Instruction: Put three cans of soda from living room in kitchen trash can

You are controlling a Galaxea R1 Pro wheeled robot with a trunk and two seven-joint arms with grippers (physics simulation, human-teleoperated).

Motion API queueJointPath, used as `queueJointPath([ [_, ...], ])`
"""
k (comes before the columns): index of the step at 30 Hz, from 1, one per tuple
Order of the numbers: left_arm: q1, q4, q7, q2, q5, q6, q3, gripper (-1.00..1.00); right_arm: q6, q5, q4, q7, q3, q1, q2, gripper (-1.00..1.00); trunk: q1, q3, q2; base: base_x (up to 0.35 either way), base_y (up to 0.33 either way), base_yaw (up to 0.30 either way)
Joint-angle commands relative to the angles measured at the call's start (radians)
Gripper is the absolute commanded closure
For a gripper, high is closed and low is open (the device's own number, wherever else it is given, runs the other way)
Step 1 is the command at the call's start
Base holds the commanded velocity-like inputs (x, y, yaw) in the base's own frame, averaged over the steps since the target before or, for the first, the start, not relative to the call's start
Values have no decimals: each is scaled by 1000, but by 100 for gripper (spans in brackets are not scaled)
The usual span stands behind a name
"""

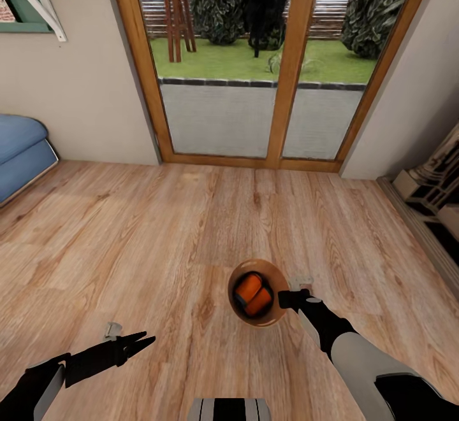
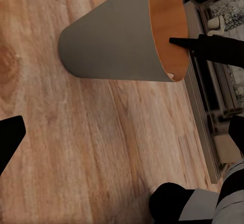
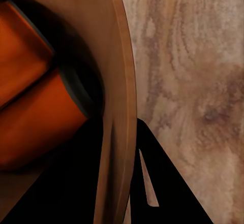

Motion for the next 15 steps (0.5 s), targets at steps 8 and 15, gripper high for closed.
queueJointPath([
  [8, 0, 0, 0, 0, 0, -1, 0, -100, -1, -2, -5, 6, -9, 1, 1, 100, 26, 0, 0, 0, 0, 0],
  [15, 0, 0, 0, 0, 0, 0, 0, -100, -1, -2, -5, 6, -9, 1, 1, -100, 26, 0, 0, 0, 0, 0],
])
